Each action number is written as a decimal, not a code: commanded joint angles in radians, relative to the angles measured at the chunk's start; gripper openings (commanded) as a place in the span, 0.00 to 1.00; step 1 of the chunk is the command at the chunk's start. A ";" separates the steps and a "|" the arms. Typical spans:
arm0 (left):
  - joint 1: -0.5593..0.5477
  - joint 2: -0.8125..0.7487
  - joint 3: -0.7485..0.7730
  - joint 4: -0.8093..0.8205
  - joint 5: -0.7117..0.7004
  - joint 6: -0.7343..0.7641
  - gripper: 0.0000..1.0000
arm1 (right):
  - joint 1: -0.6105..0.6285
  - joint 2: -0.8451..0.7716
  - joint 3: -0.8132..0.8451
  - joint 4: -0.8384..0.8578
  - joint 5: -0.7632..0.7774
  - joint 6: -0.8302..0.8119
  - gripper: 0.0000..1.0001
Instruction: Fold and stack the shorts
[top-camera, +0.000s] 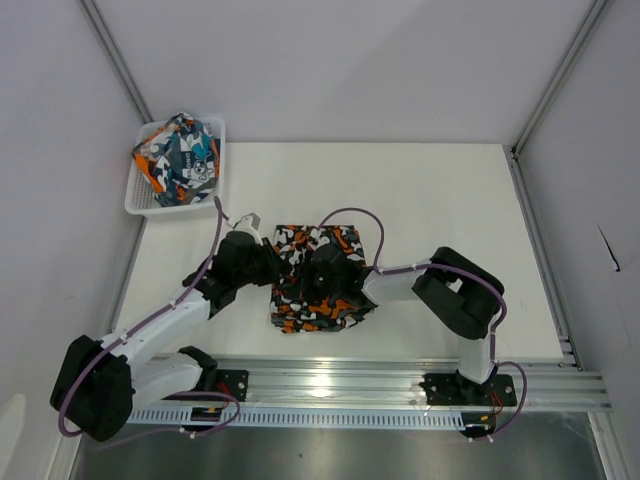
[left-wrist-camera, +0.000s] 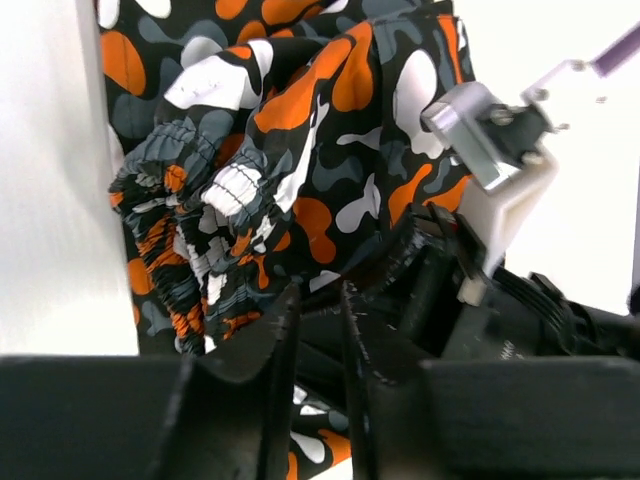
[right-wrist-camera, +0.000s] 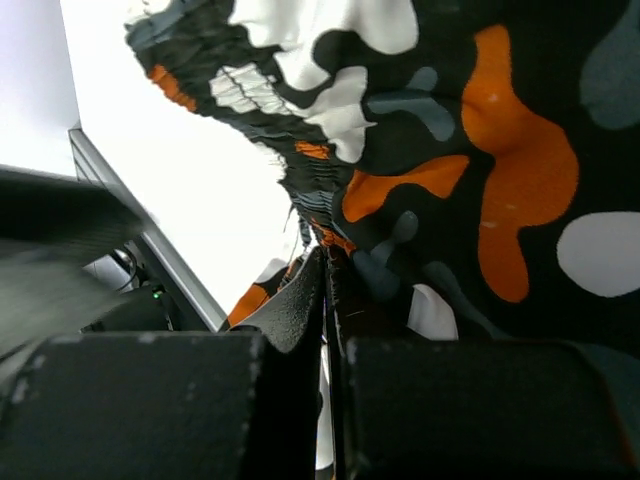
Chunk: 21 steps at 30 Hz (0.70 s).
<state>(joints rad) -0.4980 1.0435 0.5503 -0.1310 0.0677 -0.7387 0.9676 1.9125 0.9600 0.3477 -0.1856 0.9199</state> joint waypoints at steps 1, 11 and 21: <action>0.012 0.049 0.043 0.088 0.047 0.013 0.24 | 0.006 -0.062 0.010 0.070 0.005 -0.018 0.00; 0.015 0.147 0.108 0.125 0.070 0.012 0.20 | -0.081 -0.313 -0.030 -0.062 0.066 -0.093 0.02; 0.047 0.314 0.120 0.226 0.078 0.012 0.17 | -0.377 -0.213 -0.030 0.014 -0.161 -0.116 0.03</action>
<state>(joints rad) -0.4660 1.3144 0.6353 0.0345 0.1196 -0.7345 0.6456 1.6295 0.9203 0.3122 -0.2512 0.8272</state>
